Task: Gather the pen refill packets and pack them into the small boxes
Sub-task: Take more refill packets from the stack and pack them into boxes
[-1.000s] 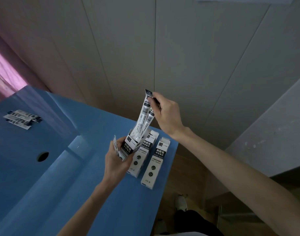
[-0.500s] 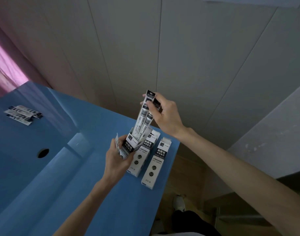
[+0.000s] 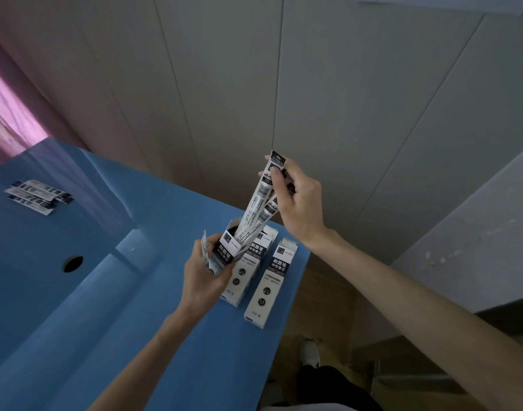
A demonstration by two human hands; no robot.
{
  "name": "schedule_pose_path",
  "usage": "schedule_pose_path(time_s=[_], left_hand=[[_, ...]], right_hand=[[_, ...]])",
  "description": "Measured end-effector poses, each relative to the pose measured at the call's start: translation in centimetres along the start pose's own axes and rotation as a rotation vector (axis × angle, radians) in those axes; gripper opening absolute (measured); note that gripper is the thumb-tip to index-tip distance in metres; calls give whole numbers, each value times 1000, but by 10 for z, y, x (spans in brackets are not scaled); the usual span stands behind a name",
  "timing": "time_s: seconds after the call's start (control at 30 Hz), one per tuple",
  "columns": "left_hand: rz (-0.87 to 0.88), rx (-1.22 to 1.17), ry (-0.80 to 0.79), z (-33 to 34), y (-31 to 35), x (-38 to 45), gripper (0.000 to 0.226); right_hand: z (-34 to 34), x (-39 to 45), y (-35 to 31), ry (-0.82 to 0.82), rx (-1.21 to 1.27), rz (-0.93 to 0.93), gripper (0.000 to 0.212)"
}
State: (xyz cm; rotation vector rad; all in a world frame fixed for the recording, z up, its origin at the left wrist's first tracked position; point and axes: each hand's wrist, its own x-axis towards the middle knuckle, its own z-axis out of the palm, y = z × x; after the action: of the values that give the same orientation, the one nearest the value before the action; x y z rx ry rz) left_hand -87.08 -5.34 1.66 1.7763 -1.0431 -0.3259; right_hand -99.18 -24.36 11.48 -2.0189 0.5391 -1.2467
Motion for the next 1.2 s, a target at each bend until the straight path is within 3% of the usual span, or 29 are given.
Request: schedule_pose_path(time_s=[0.23,0.5,0.77,0.97,1.2], left_hand=[[3,-24,4,0,3,0,52],[-9,-35,2,1,4,2,52],[-42,-74,6,-1,3,5,51],[-53,-117,41,-4,0,5,50],[-46,-110,78,-4,0,3,50]], right_hand=[[15,-10,-1,-162,-7,-61,38],[24,-10,6,-3,9,72,37],[24,-1,3,-209,-39,-1,34],[17,9,4,-109,14,112,29],[3,24,-6,-57,8,38,30]])
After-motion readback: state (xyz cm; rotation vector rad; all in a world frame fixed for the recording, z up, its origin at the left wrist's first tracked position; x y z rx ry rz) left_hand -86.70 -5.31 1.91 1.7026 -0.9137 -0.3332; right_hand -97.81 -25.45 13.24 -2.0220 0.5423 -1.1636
